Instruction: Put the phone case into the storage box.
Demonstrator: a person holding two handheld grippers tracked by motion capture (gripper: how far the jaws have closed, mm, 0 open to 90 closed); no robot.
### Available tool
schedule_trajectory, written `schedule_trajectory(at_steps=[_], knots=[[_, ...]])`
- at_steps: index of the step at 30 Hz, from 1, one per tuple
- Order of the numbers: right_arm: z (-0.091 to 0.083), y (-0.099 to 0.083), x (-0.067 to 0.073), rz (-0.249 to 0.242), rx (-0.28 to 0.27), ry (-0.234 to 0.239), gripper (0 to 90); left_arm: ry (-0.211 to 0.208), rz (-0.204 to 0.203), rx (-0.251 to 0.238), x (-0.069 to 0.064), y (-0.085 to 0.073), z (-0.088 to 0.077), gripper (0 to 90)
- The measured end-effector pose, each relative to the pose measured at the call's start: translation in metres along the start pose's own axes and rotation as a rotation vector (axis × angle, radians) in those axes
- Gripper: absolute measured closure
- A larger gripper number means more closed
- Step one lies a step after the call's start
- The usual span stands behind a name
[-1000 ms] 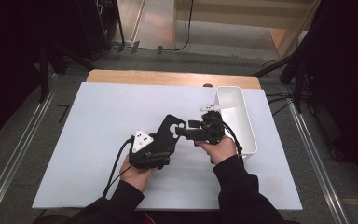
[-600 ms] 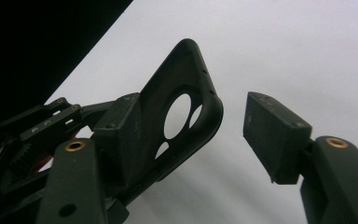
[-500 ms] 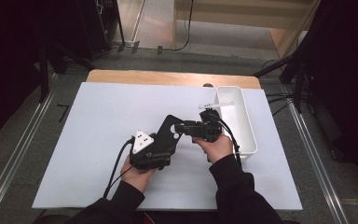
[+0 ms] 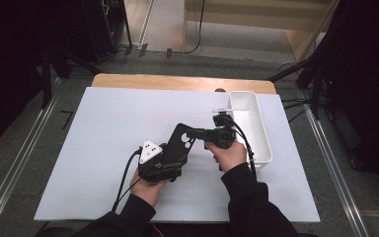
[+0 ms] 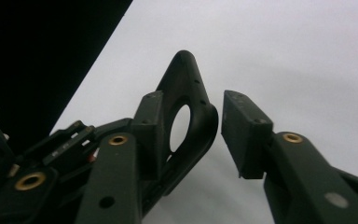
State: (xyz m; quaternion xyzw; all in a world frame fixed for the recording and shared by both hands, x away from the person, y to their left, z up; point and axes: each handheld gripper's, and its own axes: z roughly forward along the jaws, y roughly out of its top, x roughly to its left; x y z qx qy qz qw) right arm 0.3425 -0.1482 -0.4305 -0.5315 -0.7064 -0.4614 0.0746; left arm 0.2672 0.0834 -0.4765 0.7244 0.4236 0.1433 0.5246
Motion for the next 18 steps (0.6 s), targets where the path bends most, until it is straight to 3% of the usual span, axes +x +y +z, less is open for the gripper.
schedule_trajectory(at_steps=[5, 18], knots=[[-0.0010, 0.0002, -0.0012, 0.028, 0.008, 0.013, 68.8, 0.004, -0.009, -0.018, -0.0036, -0.0039, 0.0006, 13.7], [-0.0030, 0.0006, -0.0024, 0.065, -0.001, 0.030, 72.9, 0.003, 0.009, -0.021, -0.0038, -0.0051, 0.0018, 13.5]])
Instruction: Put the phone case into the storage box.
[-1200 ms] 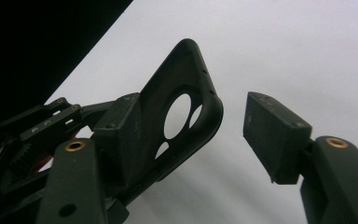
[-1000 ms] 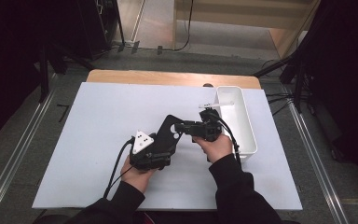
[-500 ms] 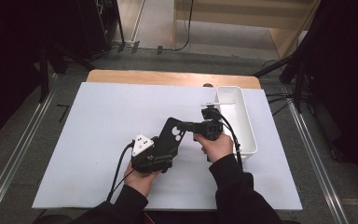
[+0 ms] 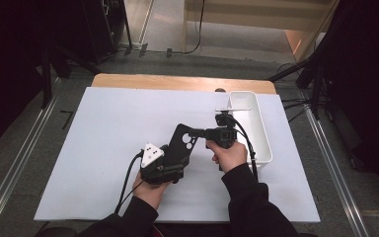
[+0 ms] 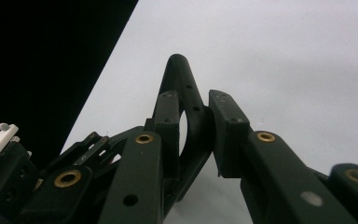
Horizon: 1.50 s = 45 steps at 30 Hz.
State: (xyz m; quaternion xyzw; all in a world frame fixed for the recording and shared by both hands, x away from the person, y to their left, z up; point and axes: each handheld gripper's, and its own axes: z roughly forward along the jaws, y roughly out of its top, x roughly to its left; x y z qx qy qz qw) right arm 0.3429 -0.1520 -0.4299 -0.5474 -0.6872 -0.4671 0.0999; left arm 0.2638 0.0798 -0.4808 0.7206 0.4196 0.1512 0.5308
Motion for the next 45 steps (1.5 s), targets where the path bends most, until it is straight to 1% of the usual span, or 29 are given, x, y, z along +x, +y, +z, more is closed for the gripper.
schedule_trajectory(at_steps=[3, 7, 8, 10, 11, 13, 14, 15, 16, 17, 18, 19, 20, 22, 25, 27, 29, 31, 32, 33, 35, 37, 38, 40, 41, 42, 43, 44, 45], knots=[[-0.001, 0.000, 0.001, 0.005, 0.001, -0.004, 73.6, -0.004, -0.001, -0.007, 0.000, 0.000, 0.000, 13.3], [-0.002, 0.000, 0.003, 0.010, 0.001, 0.000, 74.3, -0.008, 0.001, 0.001, 0.000, -0.001, 0.001, 13.2], [-0.003, 0.001, 0.004, 0.014, 0.003, 0.003, 74.5, -0.020, -0.012, 0.005, 0.001, 0.000, 0.001, 13.0], [-0.003, 0.001, 0.005, 0.018, 0.009, 0.005, 74.5, -0.021, -0.006, 0.002, 0.001, -0.001, 0.001, 12.9], [-0.003, 0.001, 0.006, 0.008, 0.007, 0.005, 74.6, -0.020, -0.001, 0.005, 0.001, 0.000, 0.001, 12.9], [-0.004, 0.001, 0.008, 0.014, 0.009, 0.008, 74.6, -0.021, 0.004, 0.005, 0.000, 0.000, 0.000, 12.7], [-0.005, 0.001, 0.008, 0.001, 0.007, 0.007, 74.6, -0.021, 0.008, 0.008, 0.000, 0.001, 0.000, 12.6], [-0.005, 0.001, 0.009, -0.007, 0.001, 0.009, 74.7, -0.035, 0.007, 0.008, 0.000, 0.002, 0.000, 12.3], [-0.007, 0.002, 0.011, -0.012, 0.003, 0.010, 74.8, -0.044, 0.003, 0.018, 0.000, 0.003, 0.001, 5.4], [-0.007, 0.002, 0.011, -0.012, 0.003, 0.010, 74.8, -0.042, -0.001, 0.024, 0.000, 0.004, 0.001, 5.4], [-0.008, 0.002, 0.012, -0.015, 0.003, 0.007, 74.8, -0.063, -0.004, 0.027, 0.000, 0.005, 0.002, 1.9], [-0.008, 0.002, 0.014, -0.014, 0.006, 0.006, 74.8, -0.063, -0.007, 0.035, 0.000, 0.006, 0.003, 0.7], [-0.009, 0.002, 0.015, -0.020, 0.007, 0.004, 74.8, -0.062, -0.005, 0.034, 0.000, 0.007, 0.003, 0.0], [-0.010, 0.002, 0.016, -0.038, 0.001, -0.001, 74.8, -0.080, -0.007, 0.044, 0.002, 0.009, 0.002, 0.0], [-0.013, 0.002, 0.020, -0.081, -0.008, -0.036, 74.8, -0.095, -0.017, 0.057, 0.003, 0.013, 0.001, 0.0], [-0.015, 0.002, 0.022, -0.099, -0.016, -0.060, 74.8, -0.106, -0.016, 0.077, 0.005, 0.015, 0.001, 0.0], [-0.017, 0.002, 0.022, -0.108, -0.028, -0.066, 74.8, -0.112, -0.022, 0.094, 0.006, 0.017, 0.002, 0.0], [-0.019, 0.002, 0.022, -0.120, -0.036, -0.077, 74.8, -0.113, -0.011, 0.110, 0.008, 0.019, 0.001, 0.0], [-0.021, 0.002, 0.022, -0.134, -0.045, -0.092, 74.8, -0.124, -0.016, 0.122, 0.009, 0.021, 0.002, 0.0], [-0.022, 0.002, 0.022, -0.143, -0.049, -0.095, 74.8, -0.124, -0.016, 0.122, 0.009, 0.021, 0.002, 0.0], [-0.023, 0.002, 0.022, -0.153, -0.056, -0.101, 74.7, -0.138, -0.017, 0.156, 0.011, 0.023, 0.003, 0.0], [-0.026, 0.001, 0.022, -0.184, -0.082, -0.118, 74.7, -0.154, -0.022, 0.185, 0.013, 0.024, 0.004, 0.0], [-0.026, 0.001, 0.022, -0.184, -0.082, -0.118, 74.7, -0.150, -0.021, 0.198, 0.014, 0.025, 0.005, 0.0], [-0.028, 0.001, 0.023, -0.202, -0.096, -0.131, 74.7, -0.160, -0.022, 0.218, 0.016, 0.026, 0.005, 0.0], [-0.030, 0.000, 0.024, -0.222, -0.112, -0.142, 74.7, -0.159, -0.024, 0.223, 0.017, 0.027, 0.005, 0.0], [-0.030, 0.000, 0.024, -0.222, -0.112, -0.142, 74.7, -0.165, -0.029, 0.228, 0.017, 0.028, 0.005, 0.0], [-0.031, 0.000, 0.024, -0.250, -0.128, -0.155, 74.7, -0.167, -0.024, 0.237, 0.018, 0.028, 0.005, 0.0], [-0.031, 0.000, 0.024, -0.250, -0.128, -0.155, 74.7, -0.164, -0.019, 0.247, 0.018, 0.029, 0.005, 0.0], [-0.032, -0.001, 0.024, -0.269, -0.137, -0.162, 74.7, -0.161, -0.012, 0.250, 0.019, 0.030, 0.004, 0.0]])
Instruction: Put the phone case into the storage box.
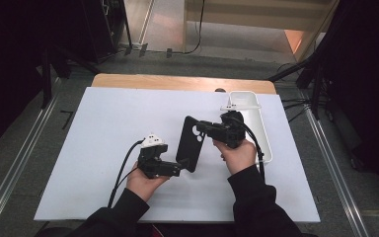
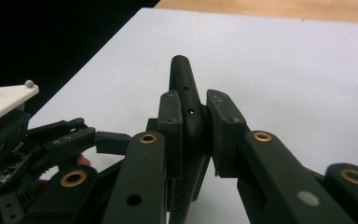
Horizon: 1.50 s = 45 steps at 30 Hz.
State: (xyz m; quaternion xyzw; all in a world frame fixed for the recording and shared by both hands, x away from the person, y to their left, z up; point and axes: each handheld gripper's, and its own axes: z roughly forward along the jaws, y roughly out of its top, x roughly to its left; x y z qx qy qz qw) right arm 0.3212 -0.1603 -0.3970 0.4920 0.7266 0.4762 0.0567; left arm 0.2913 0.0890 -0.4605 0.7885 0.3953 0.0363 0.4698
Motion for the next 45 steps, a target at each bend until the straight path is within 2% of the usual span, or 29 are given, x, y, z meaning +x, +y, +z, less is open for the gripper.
schedule_trajectory(at_steps=[3, 4, 5, 10, 14, 16, 17, 19, 20, 23, 25, 28, 29, 31, 34, 38, 41, 43, 45], knots=[[-0.002, -0.002, 0.001, -0.056, -0.031, -0.037, 74.7, -0.002, 0.001, 0.020, 0.002, 0.002, 0.000, 0.0], [-0.003, -0.003, 0.001, -0.100, -0.049, -0.062, 74.7, -0.002, -0.001, 0.025, 0.002, 0.002, -0.001, 0.0], [-0.003, -0.003, 0.001, -0.100, -0.049, -0.062, 74.7, -0.005, -0.003, 0.032, 0.003, 0.003, -0.001, 0.0], [-0.008, -0.004, 0.000, -0.169, -0.084, -0.064, 74.7, -0.025, 0.002, 0.072, 0.007, 0.007, -0.003, 0.8], [-0.011, -0.005, -0.002, -0.191, -0.089, -0.032, 74.7, -0.040, 0.002, 0.077, 0.008, 0.011, -0.007, 0.8], [-0.013, -0.004, -0.003, -0.197, -0.079, 0.018, 74.8, -0.050, 0.000, 0.087, 0.011, 0.014, -0.011, 0.9], [-0.013, -0.004, -0.003, -0.197, -0.079, 0.018, 74.8, -0.050, -0.004, 0.091, 0.012, 0.015, -0.012, 0.9], [-0.015, -0.003, -0.005, -0.207, -0.059, 0.056, 74.8, -0.073, -0.005, 0.123, 0.016, 0.020, -0.016, 1.0], [-0.015, -0.003, -0.006, -0.212, -0.055, 0.063, 74.7, -0.073, -0.005, 0.123, 0.016, 0.020, -0.016, 2.2], [-0.017, -0.002, -0.007, -0.221, -0.047, 0.081, 74.7, -0.108, 0.005, 0.140, 0.017, 0.025, -0.021, 5.7], [-0.018, -0.002, -0.007, -0.233, -0.042, 0.098, 74.8, -0.119, 0.012, 0.164, 0.018, 0.027, -0.023, 5.7], [-0.020, -0.001, -0.008, -0.267, -0.030, 0.133, 74.7, -0.123, 0.045, 0.199, 0.020, 0.029, -0.026, 7.9], [-0.020, -0.001, -0.008, -0.267, -0.030, 0.133, 74.7, -0.123, 0.051, 0.202, 0.021, 0.029, -0.026, 7.9], [-0.021, -0.001, -0.008, -0.278, -0.027, 0.147, 74.7, -0.115, 0.066, 0.215, 0.021, 0.030, -0.028, 14.1], [-0.023, 0.000, -0.009, -0.287, -0.020, 0.162, 74.7, -0.149, 0.105, 0.223, 0.021, 0.031, -0.031, 15.0], [-0.025, 0.000, -0.009, -0.300, -0.012, 0.184, 74.7, -0.156, 0.130, 0.243, 0.021, 0.034, -0.035, 18.0], [-0.027, 0.001, -0.008, -0.321, -0.005, 0.200, 74.8, -0.175, 0.131, 0.241, 0.023, 0.036, -0.038, 18.1], [-0.029, 0.001, -0.007, -0.328, -0.002, 0.213, 74.7, -0.216, 0.112, 0.230, 0.025, 0.038, -0.041, 18.1], [-0.029, 0.001, -0.007, -0.328, -0.001, 0.216, 74.7, -0.228, 0.115, 0.228, 0.025, 0.039, -0.043, 18.0]])
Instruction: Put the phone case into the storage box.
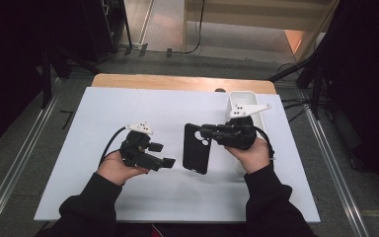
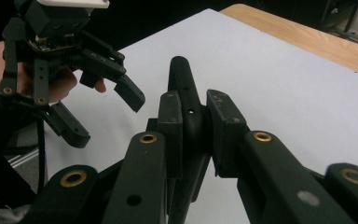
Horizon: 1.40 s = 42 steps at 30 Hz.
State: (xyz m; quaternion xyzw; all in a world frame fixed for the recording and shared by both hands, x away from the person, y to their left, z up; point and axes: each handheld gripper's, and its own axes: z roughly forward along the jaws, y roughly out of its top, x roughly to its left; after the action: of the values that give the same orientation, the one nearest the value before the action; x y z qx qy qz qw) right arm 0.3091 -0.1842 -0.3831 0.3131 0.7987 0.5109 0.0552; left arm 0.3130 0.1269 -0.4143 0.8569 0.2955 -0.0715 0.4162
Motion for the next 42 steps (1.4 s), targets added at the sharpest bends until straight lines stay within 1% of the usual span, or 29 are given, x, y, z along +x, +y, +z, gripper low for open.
schedule_trajectory(at_steps=[2, 3, 4, 5, 6, 7, 9, 10, 11, 13, 14, 15, 16, 17, 18, 19, 21, 23, 25, 27, 28, 30, 31, 34, 35, 38, 40, 41, 42], knots=[[-0.001, 0.000, -0.001, -0.001, -0.001, 0.005, 74.8, -0.003, 0.012, 0.006, 0.000, 0.001, -0.003, 18.1], [-0.001, 0.000, -0.002, 0.001, -0.002, 0.023, 74.8, -0.004, 0.019, 0.000, 0.000, 0.001, -0.003, 18.5], [-0.001, 0.000, -0.002, 0.001, -0.002, 0.023, 74.8, -0.007, 0.029, 0.005, 0.000, 0.001, -0.004, 18.5], [0.000, 0.000, -0.001, 0.000, 0.000, 0.034, 74.8, -0.010, 0.039, 0.006, -0.001, 0.001, -0.005, 20.9], [0.000, 0.000, -0.001, -0.011, 0.000, 0.045, 74.8, -0.008, 0.045, 0.007, -0.002, 0.002, -0.006, 21.0], [0.000, 0.000, -0.001, -0.011, 0.000, 0.045, 74.8, -0.009, 0.056, 0.010, -0.002, 0.002, -0.007, 21.0], [0.001, 0.001, 0.001, -0.021, 0.007, 0.056, 74.8, -0.019, 0.066, 0.017, -0.003, 0.002, -0.008, 21.0], [0.002, 0.001, 0.002, -0.030, 0.014, 0.069, 74.8, -0.017, 0.076, 0.022, -0.003, 0.003, -0.009, 21.1], [0.002, 0.001, 0.002, -0.030, 0.014, 0.069, 74.8, -0.013, 0.087, 0.026, -0.004, 0.003, -0.010, 21.1], [0.003, 0.002, 0.003, -0.039, 0.015, 0.077, 74.8, -0.003, 0.095, 0.040, -0.004, 0.004, -0.010, 21.0], [0.003, 0.001, 0.004, -0.043, 0.013, 0.080, 74.8, 0.005, 0.089, 0.046, -0.004, 0.005, -0.010, 21.0], [0.003, 0.001, 0.004, -0.045, 0.011, 0.085, 74.8, 0.005, 0.077, 0.049, -0.003, 0.006, -0.010, 21.0], [0.004, 0.001, 0.004, -0.046, 0.009, 0.090, 74.8, -0.011, 0.066, 0.051, -0.002, 0.007, -0.011, 21.1], [0.005, 0.001, 0.004, -0.045, 0.013, 0.099, 74.8, -0.025, 0.047, 0.047, 0.000, 0.007, -0.011, 22.9], [0.005, 0.001, 0.003, -0.044, 0.016, 0.107, 74.8, -0.027, 0.039, 0.038, 0.001, 0.008, -0.013, 26.9], [0.006, 0.001, 0.003, -0.046, 0.019, 0.113, 74.8, -0.036, 0.038, 0.033, 0.003, 0.009, -0.014, 28.6], [0.008, 0.001, 0.004, -0.056, 0.023, 0.138, 74.8, -0.047, 0.038, 0.022, 0.003, 0.010, -0.016, 28.6], [0.009, 0.001, 0.005, -0.062, 0.024, 0.144, 74.8, -0.058, 0.054, 0.024, 0.003, 0.012, -0.019, 28.6], [0.011, 0.001, 0.006, -0.068, 0.031, 0.165, 74.8, -0.066, 0.063, 0.021, 0.002, 0.014, -0.021, 30.9], [0.013, 0.001, 0.008, -0.080, 0.045, 0.179, 74.8, -0.083, 0.073, 0.023, 0.002, 0.016, -0.022, 32.8], [0.015, 0.001, 0.008, -0.086, 0.048, 0.179, 74.8, -0.092, 0.078, 0.024, 0.002, 0.017, -0.023, 33.5], [0.018, 0.002, 0.010, -0.094, 0.061, 0.196, 74.8, -0.106, 0.089, 0.027, 0.002, 0.019, -0.023, 33.5], [0.018, 0.002, 0.010, -0.094, 0.061, 0.196, 74.8, -0.111, 0.097, 0.027, 0.001, 0.020, -0.023, 33.5], [0.021, 0.002, 0.011, -0.110, 0.076, 0.219, 74.8, -0.112, 0.122, 0.021, 0.001, 0.023, -0.025, 33.5], [0.023, 0.003, 0.012, -0.121, 0.084, 0.238, 74.8, -0.111, 0.130, 0.023, 0.000, 0.023, -0.026, 33.5], [0.026, 0.003, 0.013, -0.132, 0.096, 0.251, 74.8, -0.119, 0.162, 0.037, -0.001, 0.025, -0.027, 33.6], [0.030, 0.003, 0.015, -0.150, 0.106, 0.269, 74.8, -0.134, 0.175, 0.035, -0.002, 0.026, -0.027, 33.5], [0.031, 0.003, 0.015, -0.150, 0.112, 0.280, 74.8, -0.135, 0.179, 0.036, -0.002, 0.027, -0.027, 33.6], [0.031, 0.003, 0.015, -0.150, 0.112, 0.280, 74.8, -0.136, 0.185, 0.043, -0.002, 0.027, -0.027, 33.6]])
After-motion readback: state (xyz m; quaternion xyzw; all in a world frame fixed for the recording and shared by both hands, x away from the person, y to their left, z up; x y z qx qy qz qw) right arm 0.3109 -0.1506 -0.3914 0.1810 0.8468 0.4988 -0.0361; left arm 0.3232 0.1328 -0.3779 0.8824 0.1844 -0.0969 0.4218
